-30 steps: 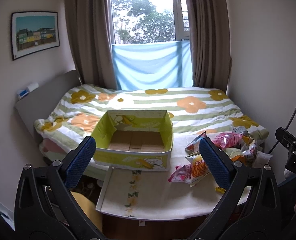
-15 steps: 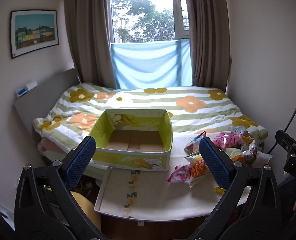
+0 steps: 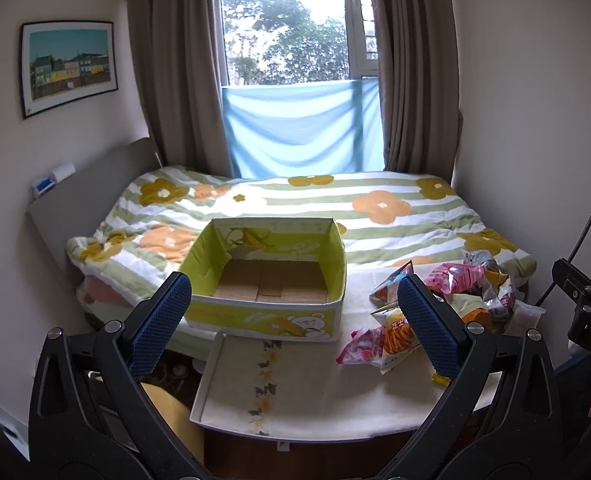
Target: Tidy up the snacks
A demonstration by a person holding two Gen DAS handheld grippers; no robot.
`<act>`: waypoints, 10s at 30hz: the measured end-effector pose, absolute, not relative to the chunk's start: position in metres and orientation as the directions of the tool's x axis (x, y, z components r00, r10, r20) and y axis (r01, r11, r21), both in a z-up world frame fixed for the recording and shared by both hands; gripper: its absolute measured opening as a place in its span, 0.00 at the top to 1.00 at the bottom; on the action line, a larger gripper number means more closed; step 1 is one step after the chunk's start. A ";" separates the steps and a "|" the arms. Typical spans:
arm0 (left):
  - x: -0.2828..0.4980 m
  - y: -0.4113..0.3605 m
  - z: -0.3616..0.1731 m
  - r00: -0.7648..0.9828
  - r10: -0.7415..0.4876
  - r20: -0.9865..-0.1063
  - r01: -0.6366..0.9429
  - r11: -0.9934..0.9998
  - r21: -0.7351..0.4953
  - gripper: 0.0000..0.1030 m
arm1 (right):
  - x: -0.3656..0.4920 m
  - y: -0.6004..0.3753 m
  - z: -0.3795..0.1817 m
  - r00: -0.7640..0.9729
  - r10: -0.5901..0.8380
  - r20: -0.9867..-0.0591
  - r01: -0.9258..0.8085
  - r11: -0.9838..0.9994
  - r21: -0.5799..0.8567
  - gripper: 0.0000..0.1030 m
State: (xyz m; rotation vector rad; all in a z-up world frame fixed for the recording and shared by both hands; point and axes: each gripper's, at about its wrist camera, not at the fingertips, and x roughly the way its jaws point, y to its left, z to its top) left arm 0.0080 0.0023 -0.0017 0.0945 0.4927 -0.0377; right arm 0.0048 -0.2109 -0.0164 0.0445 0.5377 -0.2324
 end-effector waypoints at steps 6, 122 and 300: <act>0.007 0.003 -0.003 0.880 -0.019 -0.475 0.063 0.995 0.077 0.01 | 0.003 -0.211 -0.018 0.832 -0.210 -0.514 0.233 0.972 -0.021 0.00; 0.155 -0.100 -0.135 0.493 -0.325 -0.807 0.277 0.938 -0.209 0.57 | 0.077 -0.317 -0.170 0.519 0.152 -0.841 0.209 0.932 0.297 0.50; 0.309 -0.173 -0.274 0.212 -0.319 -0.924 0.340 0.910 -0.236 0.40 | 0.195 -0.300 -0.266 0.475 -0.270 -0.838 0.329 0.937 -0.115 0.33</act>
